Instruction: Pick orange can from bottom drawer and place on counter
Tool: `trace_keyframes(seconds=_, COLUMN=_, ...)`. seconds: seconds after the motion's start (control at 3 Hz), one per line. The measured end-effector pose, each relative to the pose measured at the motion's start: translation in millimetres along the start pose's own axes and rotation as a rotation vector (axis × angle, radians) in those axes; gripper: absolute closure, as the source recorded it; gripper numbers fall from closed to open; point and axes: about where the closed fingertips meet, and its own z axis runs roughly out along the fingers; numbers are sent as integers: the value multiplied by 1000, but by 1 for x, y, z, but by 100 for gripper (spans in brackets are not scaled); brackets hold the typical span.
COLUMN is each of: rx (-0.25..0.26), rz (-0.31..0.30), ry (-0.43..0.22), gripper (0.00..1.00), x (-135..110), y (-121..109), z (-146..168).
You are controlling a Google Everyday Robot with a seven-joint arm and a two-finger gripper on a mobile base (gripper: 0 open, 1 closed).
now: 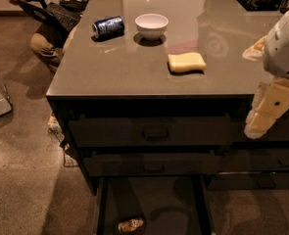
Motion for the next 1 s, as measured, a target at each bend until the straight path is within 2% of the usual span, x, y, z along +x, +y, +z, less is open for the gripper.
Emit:
trace_keyframes(seconds=0.33, rx=-40, rz=1, ry=-59, gripper=0, x=3, y=21, z=28)
trace_keyframes(seconds=0.67, rx=-40, rz=1, ry=-59, gripper=0, x=3, y=21, z=28)
trace_keyframes(seconds=1.0, rx=-74, rz=-8, ry=-117, gripper=0, x=10, y=28, z=57)
